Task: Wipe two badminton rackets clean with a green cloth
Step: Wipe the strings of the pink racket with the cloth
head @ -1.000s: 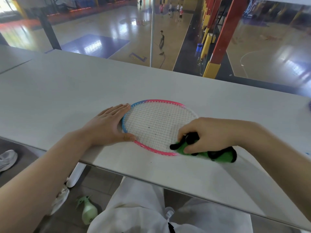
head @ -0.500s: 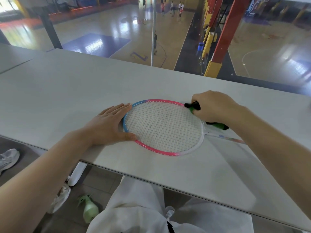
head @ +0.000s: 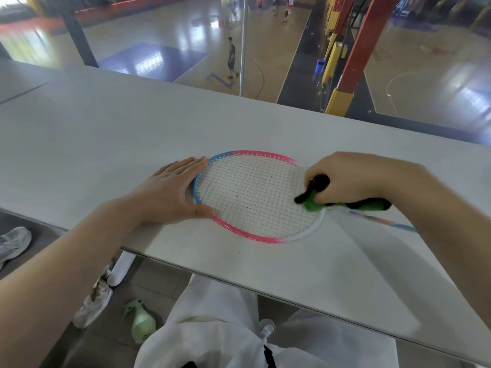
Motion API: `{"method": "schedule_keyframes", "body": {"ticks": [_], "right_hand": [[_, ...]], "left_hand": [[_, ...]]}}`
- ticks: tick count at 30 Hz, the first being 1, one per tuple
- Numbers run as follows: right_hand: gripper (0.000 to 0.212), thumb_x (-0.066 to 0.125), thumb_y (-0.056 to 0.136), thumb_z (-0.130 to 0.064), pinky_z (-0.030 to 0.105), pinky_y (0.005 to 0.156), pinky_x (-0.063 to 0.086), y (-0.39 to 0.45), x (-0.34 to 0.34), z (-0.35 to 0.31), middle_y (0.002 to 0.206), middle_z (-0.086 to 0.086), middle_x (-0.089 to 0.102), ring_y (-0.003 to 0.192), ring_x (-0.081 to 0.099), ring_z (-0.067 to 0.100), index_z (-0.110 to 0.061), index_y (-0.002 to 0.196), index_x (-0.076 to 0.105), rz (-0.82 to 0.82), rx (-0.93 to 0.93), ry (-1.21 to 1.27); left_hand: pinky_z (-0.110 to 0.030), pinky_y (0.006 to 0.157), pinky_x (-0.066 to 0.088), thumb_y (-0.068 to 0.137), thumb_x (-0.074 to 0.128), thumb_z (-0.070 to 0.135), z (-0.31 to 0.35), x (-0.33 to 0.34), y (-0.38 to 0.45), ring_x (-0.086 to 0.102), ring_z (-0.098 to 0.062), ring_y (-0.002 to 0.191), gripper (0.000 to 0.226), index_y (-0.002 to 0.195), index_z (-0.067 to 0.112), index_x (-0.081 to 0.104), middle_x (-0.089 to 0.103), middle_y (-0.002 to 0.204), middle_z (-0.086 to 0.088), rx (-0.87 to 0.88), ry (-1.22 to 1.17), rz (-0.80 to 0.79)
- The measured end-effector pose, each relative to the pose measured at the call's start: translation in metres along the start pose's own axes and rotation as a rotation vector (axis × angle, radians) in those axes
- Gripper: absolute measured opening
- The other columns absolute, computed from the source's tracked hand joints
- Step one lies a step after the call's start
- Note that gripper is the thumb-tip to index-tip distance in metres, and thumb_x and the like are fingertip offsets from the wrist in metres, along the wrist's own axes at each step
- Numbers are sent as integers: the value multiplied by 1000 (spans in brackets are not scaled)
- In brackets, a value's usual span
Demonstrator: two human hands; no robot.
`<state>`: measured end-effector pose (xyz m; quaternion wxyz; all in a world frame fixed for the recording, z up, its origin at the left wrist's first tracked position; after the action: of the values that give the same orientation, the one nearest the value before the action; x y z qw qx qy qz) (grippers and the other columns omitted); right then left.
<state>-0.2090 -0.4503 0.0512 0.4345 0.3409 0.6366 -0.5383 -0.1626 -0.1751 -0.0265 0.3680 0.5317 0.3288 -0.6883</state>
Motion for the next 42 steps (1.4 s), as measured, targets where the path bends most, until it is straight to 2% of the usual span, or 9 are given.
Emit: {"method": "schedule_keyframes", "body": {"ticks": [4, 7, 12, 18, 25, 29, 33, 38, 42], "right_hand": [[8, 55, 90, -35, 29, 59, 39, 13, -5, 8, 87, -9, 58, 76, 55, 15, -34, 97, 58, 274, 35, -234], [11, 50, 94, -35, 31, 62, 42, 3, 5, 2, 89, -10, 56, 79, 56, 18, -30, 102, 57, 378, -29, -264], [15, 53, 92, -39, 35, 77, 51, -24, 24, -6, 96, -16, 62, 88, 58, 9, -38, 106, 59, 225, -144, -51], [17, 58, 89, -43, 32, 78, 55, -36, 40, -34, 99, -23, 63, 86, 65, 4, -45, 106, 57, 16, -301, 209], [15, 54, 95, -40, 30, 79, 48, -24, 38, -76, 96, -17, 59, 87, 53, 4, -33, 108, 56, 163, -421, 76], [19, 51, 95, -41, 36, 71, 50, -3, 30, -112, 93, -13, 60, 82, 55, 10, -28, 107, 57, 298, -465, 63], [15, 53, 93, -38, 31, 63, 44, 23, 21, -149, 89, -12, 56, 78, 54, 12, -23, 97, 56, 374, -503, 92], [21, 58, 92, -25, 29, 76, 50, 42, 11, -172, 112, -10, 61, 92, 55, 8, -24, 113, 60, 346, -533, 130], [20, 60, 90, -19, 27, 75, 49, 32, 13, -158, 102, -12, 60, 89, 55, 7, -26, 108, 66, 255, -561, 150]], "left_hand": [[-22, 117, -2, 52, 29, 102, 1, -1, -1, -5, 3, 146, 131, 157, 28, -2, 0, 163, 17, -4, 3, 11], [-24, 120, 0, 53, 26, 104, -1, 1, 0, -4, 1, 147, 131, 157, 29, -3, -1, 163, 17, 1, 20, 23], [-22, 117, -3, 55, 27, 102, -1, 2, 1, -7, 3, 146, 129, 157, 28, -4, -3, 163, 17, 3, 30, 25], [-23, 118, -3, 55, 27, 102, -1, 2, 0, -6, 1, 147, 129, 157, 27, -3, -2, 163, 16, 9, 24, 30], [-23, 117, -3, 54, 26, 102, 1, 2, -1, -5, -1, 148, 130, 157, 28, -3, -1, 163, 15, 5, 18, 29], [-23, 118, -4, 53, 26, 103, 1, 1, -1, -6, -1, 148, 133, 157, 26, -4, -2, 163, 13, 14, 24, 29], [-22, 119, -6, 50, 30, 104, 2, 1, -2, -9, 0, 147, 138, 157, 24, -5, -4, 163, 15, 23, 19, 21], [-18, 117, -7, 44, 29, 105, 1, -2, -5, -8, 6, 144, 138, 156, 31, -3, -1, 162, 18, 23, -73, 43], [-25, 120, -4, 47, 28, 105, 3, -1, -3, -5, -3, 149, 140, 157, 25, -2, 0, 164, 12, 37, -28, 36]]}}
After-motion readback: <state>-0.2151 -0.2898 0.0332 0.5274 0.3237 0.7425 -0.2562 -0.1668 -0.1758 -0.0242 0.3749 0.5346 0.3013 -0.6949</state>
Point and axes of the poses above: each hand's wrist, its own y-axis towards the middle knuckle, its own x-axis out of the palm, z = x × y, the point moved 7 cm from there along y, towards the middle knuckle
